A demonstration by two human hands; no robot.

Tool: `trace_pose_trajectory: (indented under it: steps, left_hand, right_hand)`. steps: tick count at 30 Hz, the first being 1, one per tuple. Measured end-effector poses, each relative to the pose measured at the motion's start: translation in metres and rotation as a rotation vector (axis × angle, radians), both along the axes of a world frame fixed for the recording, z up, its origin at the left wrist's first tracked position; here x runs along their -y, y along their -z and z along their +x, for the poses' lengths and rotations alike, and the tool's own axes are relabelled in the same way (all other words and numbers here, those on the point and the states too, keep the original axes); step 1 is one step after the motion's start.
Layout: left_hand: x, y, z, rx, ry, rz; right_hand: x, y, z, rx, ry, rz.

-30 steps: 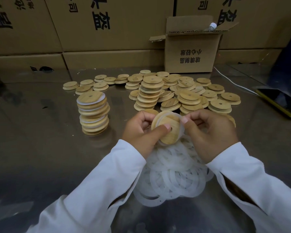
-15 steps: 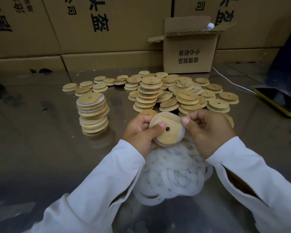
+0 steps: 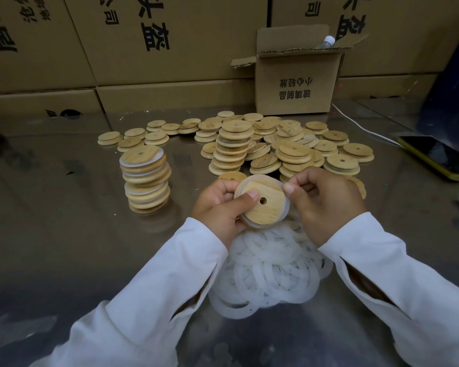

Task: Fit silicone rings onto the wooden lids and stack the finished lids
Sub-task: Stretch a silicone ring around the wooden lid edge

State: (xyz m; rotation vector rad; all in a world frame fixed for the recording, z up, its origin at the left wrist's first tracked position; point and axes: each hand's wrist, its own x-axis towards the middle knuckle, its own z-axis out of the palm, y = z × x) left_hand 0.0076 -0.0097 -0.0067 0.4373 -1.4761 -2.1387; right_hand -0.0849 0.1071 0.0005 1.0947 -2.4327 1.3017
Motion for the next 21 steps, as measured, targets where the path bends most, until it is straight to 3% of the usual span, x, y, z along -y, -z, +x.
trace_pose_trajectory:
  steps: [5, 13, 21]
  left_hand:
    - [-0.0005, 0.0000, 0.0007, -0.012, 0.000, 0.003]
    - [0.0002, -0.0014, 0.0026, -0.044, 0.023, 0.028]
    - [-0.0007, -0.0001, 0.0006, -0.053, 0.046, 0.015]
  right_hand:
    - [0.0008, -0.0015, 0.0020, -0.042, 0.006, 0.036]
    - [0.0013, -0.0048, 0.0095, -0.281, 0.068, 0.104]
    - [0.0009, -0.0035, 0.0048, -0.296, 0.103, 0.136]
